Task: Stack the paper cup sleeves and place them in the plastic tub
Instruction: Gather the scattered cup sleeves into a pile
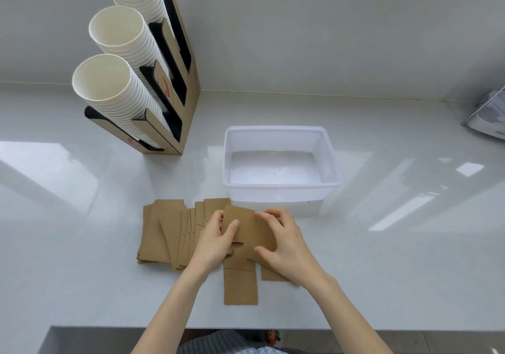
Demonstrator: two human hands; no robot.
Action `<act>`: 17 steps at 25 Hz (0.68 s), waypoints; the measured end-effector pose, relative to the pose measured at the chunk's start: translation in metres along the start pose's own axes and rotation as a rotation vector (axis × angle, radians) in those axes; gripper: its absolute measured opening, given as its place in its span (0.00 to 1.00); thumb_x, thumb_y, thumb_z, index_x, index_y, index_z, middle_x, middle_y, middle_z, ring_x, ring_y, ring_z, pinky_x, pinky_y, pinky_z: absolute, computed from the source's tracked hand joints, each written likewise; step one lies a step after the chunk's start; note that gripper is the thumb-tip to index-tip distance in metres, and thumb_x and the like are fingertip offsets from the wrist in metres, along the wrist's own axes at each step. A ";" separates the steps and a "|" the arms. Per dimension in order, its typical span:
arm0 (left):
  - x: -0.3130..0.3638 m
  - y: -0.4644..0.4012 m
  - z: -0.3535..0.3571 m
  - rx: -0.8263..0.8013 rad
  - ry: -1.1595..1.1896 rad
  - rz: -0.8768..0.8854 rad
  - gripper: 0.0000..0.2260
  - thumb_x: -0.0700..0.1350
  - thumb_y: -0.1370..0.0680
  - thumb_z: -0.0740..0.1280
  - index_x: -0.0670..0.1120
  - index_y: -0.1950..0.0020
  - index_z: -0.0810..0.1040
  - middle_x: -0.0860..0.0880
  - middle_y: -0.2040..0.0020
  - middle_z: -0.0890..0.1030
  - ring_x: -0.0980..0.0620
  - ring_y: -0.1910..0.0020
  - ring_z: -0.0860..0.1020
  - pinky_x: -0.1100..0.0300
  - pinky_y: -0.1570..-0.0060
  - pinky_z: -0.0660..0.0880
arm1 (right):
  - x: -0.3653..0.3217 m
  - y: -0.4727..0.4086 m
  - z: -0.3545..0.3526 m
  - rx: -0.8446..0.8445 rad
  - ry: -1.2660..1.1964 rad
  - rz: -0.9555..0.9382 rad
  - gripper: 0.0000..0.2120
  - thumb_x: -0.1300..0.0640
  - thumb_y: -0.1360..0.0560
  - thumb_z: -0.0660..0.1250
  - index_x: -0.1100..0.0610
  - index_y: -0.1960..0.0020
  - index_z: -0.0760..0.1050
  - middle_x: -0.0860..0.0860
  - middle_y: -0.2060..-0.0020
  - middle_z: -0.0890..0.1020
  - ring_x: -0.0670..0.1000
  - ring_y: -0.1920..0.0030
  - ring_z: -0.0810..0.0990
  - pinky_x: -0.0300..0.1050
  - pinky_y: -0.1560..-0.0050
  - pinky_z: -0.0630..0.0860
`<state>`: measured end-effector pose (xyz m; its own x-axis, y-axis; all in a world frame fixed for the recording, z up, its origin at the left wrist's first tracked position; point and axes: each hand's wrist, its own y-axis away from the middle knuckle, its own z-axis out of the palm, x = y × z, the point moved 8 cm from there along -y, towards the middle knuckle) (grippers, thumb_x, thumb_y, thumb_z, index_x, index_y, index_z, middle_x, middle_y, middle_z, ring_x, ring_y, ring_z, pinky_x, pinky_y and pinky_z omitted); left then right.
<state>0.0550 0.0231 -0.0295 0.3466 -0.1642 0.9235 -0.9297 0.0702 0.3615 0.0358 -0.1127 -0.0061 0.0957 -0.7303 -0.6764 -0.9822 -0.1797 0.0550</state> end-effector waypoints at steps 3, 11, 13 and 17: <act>-0.003 0.000 -0.017 0.077 -0.040 0.010 0.02 0.44 0.22 0.59 0.48 0.54 0.70 0.48 0.51 0.80 0.49 0.55 0.81 0.66 0.63 0.78 | 0.029 0.011 -0.004 -0.010 -0.012 0.186 0.32 0.49 0.29 0.67 0.48 0.29 0.58 0.50 0.38 0.65 0.49 0.36 0.63 0.44 0.31 0.61; -0.003 0.000 -0.034 0.158 -0.014 -0.033 0.09 0.45 0.21 0.57 0.43 0.45 0.69 0.50 0.49 0.77 0.51 0.58 0.81 0.66 0.62 0.76 | 0.063 0.031 0.010 -0.175 0.203 0.341 0.32 0.49 0.31 0.67 0.50 0.30 0.58 0.52 0.39 0.64 0.52 0.35 0.61 0.45 0.33 0.57; -0.003 0.000 -0.035 0.165 -0.008 -0.043 0.09 0.45 0.21 0.57 0.42 0.45 0.69 0.50 0.50 0.77 0.53 0.61 0.81 0.64 0.58 0.75 | 0.066 0.031 0.008 -0.160 0.157 0.356 0.31 0.50 0.30 0.67 0.50 0.31 0.59 0.52 0.39 0.64 0.52 0.36 0.61 0.45 0.34 0.59; -0.002 0.000 -0.039 0.178 -0.014 -0.044 0.06 0.45 0.21 0.57 0.43 0.49 0.69 0.50 0.52 0.77 0.52 0.61 0.81 0.63 0.59 0.76 | 0.070 0.032 -0.003 -0.091 0.097 0.383 0.31 0.51 0.29 0.66 0.51 0.30 0.59 0.53 0.40 0.64 0.53 0.36 0.62 0.46 0.36 0.61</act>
<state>0.0588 0.0618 -0.0261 0.3866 -0.1767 0.9052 -0.9216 -0.1123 0.3716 0.0114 -0.1719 -0.0491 -0.2552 -0.8140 -0.5218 -0.9318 0.0630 0.3574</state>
